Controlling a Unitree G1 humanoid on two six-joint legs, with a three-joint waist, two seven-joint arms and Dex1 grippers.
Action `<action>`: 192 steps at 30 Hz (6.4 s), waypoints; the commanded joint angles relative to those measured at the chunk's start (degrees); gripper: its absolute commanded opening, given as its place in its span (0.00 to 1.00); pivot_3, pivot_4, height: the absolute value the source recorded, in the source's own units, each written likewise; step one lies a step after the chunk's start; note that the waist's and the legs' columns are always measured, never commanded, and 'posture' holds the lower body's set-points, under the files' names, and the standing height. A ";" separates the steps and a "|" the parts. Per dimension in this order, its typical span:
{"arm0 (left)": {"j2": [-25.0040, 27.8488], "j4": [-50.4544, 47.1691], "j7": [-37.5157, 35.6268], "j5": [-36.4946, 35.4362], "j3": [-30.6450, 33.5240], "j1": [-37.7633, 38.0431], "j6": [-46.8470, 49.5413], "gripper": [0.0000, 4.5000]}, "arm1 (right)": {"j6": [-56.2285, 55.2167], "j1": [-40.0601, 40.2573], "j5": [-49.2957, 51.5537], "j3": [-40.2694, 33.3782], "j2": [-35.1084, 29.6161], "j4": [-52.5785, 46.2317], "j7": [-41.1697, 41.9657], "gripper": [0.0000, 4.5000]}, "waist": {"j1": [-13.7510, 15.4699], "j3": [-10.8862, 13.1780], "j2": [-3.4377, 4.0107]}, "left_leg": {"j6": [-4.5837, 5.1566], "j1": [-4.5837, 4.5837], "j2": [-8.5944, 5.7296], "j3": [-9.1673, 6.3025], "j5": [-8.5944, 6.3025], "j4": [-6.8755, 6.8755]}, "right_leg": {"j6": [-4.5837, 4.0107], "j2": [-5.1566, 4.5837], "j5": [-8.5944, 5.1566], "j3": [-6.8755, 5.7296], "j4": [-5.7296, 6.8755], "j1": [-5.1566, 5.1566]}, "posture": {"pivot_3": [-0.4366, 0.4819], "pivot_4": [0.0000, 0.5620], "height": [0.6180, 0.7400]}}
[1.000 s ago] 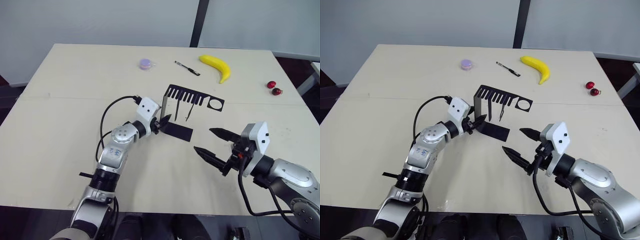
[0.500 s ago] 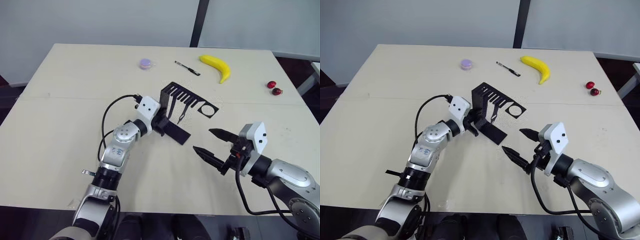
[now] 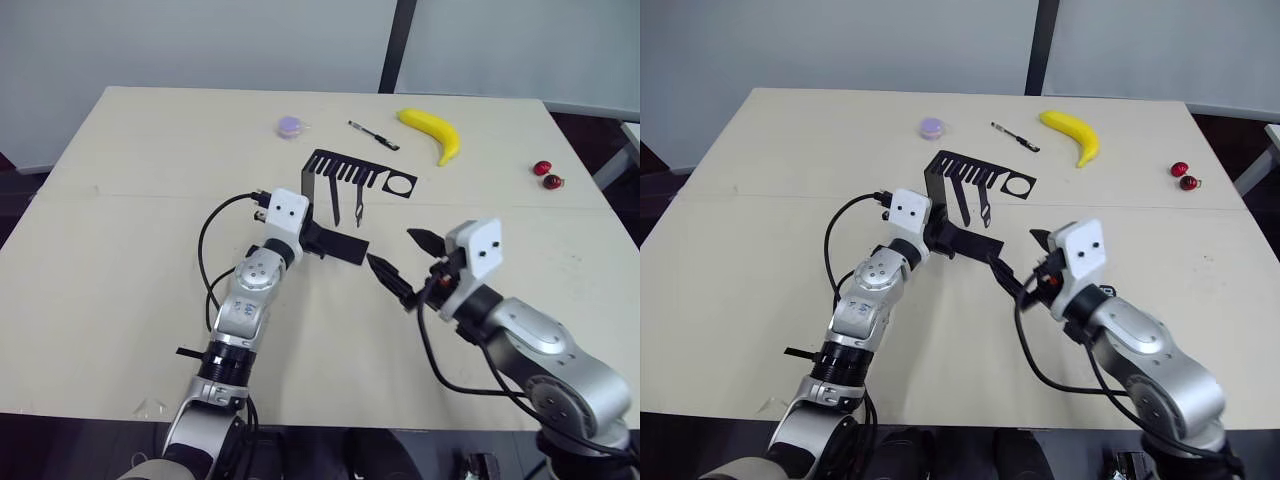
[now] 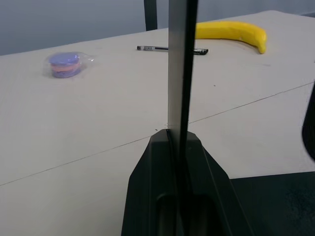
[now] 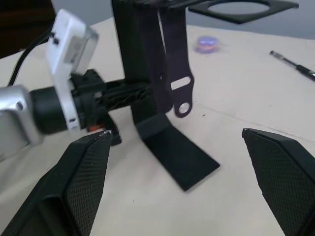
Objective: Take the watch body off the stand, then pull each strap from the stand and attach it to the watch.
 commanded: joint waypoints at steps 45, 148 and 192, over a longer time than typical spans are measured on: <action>-1.48 -4.21 0.51 1.37 -1.48 1.96 3.40 0.00 | -4.22 -18.11 -27.26 13.65 16.20 11.15 -4.49 0.01 | -0.20 -0.01 -0.01 | -0.01 -0.22 -0.02 0.44 0.01 0.01 | 0.00 -0.10 0.00 0.02 0.58 -0.70 | 0.48 0.27 1.00; 18.33 -21.31 -48.25 -52.72 3.79 -1.37 34.62 0.59 | 5.83 -9.45 22.57 -2.12 -9.23 10.84 36.96 0.00 | -0.21 0.04 -0.05 | 0.06 -0.21 -0.02 -0.05 -0.02 -0.04 | 0.00 -0.10 0.02 -0.11 -0.16 -0.18 | 0.48 0.27 1.00; 18.17 -23.25 -46.50 -56.91 4.46 0.58 36.84 0.01 | 6.00 -6.95 25.51 -4.22 -10.32 9.21 35.27 0.00 | -0.20 0.05 -0.06 | 0.06 -0.20 -0.02 -0.08 -0.02 -0.06 | 0.00 -0.10 0.02 -0.13 -0.20 -0.14 | 0.48 0.27 1.00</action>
